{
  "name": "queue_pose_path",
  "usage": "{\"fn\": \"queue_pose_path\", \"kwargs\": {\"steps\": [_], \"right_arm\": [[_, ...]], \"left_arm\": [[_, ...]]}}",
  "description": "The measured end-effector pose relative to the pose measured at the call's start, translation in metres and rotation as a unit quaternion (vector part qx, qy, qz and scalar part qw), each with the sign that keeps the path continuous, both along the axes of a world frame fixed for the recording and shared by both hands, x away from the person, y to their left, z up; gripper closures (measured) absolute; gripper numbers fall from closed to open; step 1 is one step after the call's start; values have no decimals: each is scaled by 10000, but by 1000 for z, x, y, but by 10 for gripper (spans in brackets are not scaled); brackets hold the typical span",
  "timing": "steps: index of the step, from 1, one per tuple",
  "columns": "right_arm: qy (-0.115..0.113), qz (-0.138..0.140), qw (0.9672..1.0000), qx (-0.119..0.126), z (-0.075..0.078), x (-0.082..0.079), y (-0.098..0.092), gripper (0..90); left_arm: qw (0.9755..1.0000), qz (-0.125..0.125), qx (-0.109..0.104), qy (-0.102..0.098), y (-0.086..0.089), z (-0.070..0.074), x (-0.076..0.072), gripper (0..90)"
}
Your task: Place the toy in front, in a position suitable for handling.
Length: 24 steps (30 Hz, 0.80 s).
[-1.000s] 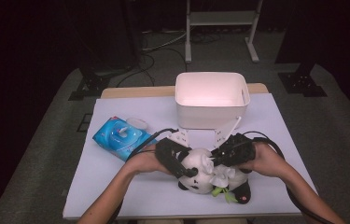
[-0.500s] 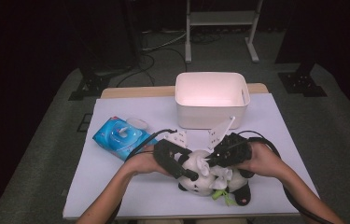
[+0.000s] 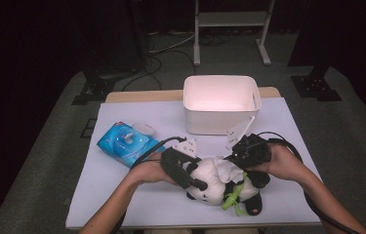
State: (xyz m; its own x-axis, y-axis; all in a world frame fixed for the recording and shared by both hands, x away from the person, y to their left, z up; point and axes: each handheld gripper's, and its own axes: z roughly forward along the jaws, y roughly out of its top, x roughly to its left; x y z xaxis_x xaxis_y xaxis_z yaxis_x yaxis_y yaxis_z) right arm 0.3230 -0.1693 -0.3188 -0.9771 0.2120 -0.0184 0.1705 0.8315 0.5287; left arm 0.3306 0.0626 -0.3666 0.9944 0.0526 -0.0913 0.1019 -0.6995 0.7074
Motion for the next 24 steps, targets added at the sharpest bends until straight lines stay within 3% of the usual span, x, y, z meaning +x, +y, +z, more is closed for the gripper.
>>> {"fn": "queue_pose_path", "kwargs": {"steps": [7,11,15,24], "right_arm": [[16,-78,9999,149,-5,-6,-12,850],[-11,-75,9998,161,-6,-14,-13,851],[-15,-42,9998,177,-8,-20,-13,851],[-8,126,9997,231,-4,-16,2,849]], "left_arm": [[10000,-2,47,-73,-3,4,2,224],[9999,15,109,18,-4,6,3,212],[9999,-19,47,127,-3,2,1,202],[9999,-91,-14,106,-3,0,0,231]]}}
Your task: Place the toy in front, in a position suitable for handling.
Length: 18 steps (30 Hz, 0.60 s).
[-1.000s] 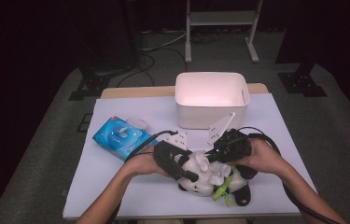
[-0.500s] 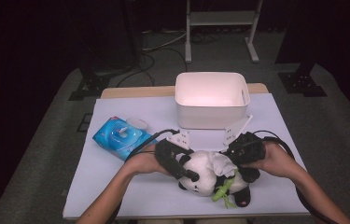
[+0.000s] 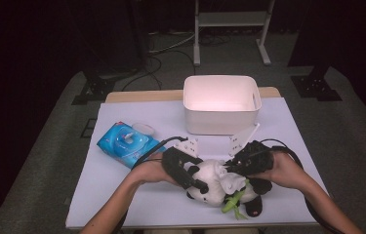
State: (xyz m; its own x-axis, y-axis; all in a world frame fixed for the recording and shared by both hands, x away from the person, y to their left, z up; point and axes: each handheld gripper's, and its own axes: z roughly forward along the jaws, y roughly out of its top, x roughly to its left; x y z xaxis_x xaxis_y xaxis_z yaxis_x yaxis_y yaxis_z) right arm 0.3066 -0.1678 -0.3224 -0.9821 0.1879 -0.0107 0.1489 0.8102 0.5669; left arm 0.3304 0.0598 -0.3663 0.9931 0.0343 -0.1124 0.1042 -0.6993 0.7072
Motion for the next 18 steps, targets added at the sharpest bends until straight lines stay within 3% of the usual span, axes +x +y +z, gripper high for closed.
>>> {"fn": "queue_pose_path", "kwargs": {"steps": [18], "right_arm": [[30,338,9992,209,9,8,33,847]], "left_arm": [[10000,16,10,-39,-2,1,0,235]]}}
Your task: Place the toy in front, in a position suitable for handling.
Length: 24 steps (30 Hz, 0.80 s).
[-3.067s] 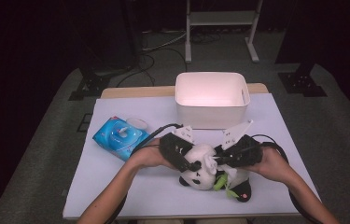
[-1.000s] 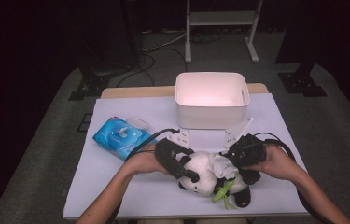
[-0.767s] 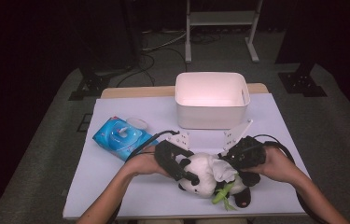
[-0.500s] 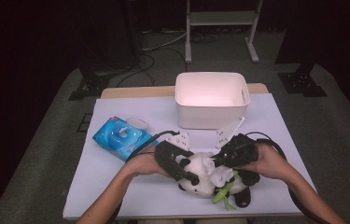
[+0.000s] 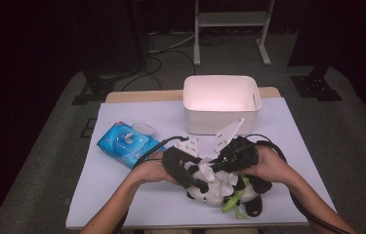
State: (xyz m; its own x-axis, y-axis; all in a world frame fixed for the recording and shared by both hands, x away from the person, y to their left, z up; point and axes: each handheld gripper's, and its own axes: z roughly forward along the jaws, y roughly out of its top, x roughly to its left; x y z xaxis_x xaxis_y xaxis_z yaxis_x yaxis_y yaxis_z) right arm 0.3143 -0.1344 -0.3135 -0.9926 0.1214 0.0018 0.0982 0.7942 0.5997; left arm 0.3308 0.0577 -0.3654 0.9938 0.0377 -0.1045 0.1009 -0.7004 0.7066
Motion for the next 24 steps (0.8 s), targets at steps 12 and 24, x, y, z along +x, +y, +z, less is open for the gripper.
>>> {"fn": "queue_pose_path", "kwargs": {"steps": [12,24], "right_arm": [[-79,-3,9997,-210,3,0,-3,845],[-86,-392,9983,-427,-2,-3,-45,844]], "left_arm": [[10000,-5,-14,-49,2,-2,-2,236],[10000,-8,-75,-32,4,-3,-2,236]]}}
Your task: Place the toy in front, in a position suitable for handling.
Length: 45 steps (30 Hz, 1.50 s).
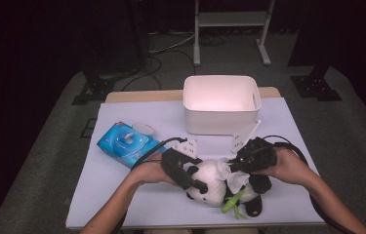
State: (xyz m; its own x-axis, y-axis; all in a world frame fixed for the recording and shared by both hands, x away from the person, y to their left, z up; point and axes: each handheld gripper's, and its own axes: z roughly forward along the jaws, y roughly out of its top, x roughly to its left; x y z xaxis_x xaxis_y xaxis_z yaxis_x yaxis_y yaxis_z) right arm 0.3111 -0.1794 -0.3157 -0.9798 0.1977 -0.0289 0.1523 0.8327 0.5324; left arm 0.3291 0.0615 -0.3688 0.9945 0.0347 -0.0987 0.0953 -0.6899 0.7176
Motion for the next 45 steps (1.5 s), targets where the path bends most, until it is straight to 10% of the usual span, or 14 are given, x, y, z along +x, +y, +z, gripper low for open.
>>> {"fn": "queue_pose_path", "kwargs": {"steps": [45], "right_arm": [[25,-836,9936,765,-3,-38,-100,838]], "left_arm": [[10000,-24,61,-32,0,2,0,235]]}}
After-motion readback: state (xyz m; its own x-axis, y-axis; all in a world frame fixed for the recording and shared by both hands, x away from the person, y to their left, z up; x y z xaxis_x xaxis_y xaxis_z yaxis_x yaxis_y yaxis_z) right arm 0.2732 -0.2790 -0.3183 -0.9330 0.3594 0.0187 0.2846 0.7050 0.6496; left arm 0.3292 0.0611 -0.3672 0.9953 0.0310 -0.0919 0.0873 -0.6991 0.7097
